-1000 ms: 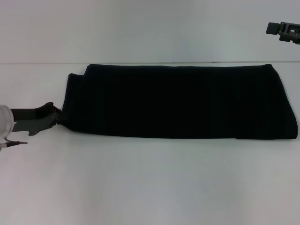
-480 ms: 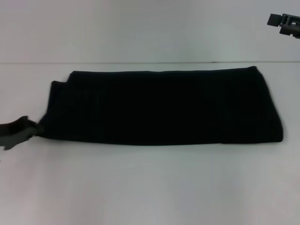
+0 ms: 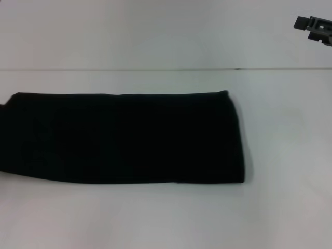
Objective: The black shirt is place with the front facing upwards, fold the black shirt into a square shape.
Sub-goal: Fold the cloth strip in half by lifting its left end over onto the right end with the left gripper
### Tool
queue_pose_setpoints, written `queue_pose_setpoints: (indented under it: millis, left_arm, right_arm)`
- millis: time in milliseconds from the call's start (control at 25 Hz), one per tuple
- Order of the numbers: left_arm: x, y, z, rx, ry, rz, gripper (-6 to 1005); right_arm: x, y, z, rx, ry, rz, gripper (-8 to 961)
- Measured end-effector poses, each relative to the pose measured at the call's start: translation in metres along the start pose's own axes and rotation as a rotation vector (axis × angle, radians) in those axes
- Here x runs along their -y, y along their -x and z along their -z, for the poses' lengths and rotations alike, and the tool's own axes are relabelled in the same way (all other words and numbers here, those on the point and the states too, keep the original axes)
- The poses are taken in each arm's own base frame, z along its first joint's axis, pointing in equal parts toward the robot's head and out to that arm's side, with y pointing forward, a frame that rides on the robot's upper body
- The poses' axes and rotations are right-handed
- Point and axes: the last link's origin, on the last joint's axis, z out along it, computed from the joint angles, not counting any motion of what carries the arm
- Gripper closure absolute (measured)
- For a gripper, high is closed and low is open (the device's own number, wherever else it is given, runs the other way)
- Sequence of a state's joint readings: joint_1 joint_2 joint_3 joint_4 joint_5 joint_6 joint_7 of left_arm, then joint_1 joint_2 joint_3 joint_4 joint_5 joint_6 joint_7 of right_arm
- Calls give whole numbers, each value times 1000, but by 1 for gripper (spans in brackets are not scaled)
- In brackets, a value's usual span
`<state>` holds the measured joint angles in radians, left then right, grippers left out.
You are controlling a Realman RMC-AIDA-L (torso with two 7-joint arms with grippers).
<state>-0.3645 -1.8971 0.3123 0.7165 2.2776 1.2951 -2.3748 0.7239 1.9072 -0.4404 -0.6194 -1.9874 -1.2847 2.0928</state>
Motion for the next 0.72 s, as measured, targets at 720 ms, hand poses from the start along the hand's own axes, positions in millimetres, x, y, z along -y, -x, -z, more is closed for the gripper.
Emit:
queue_pose_setpoints:
  millis: [720]
  left_arm:
    - [-288,94,-141,304,820,-284,964]
  right_arm:
    - [21,-11,73,13,18,12,102]
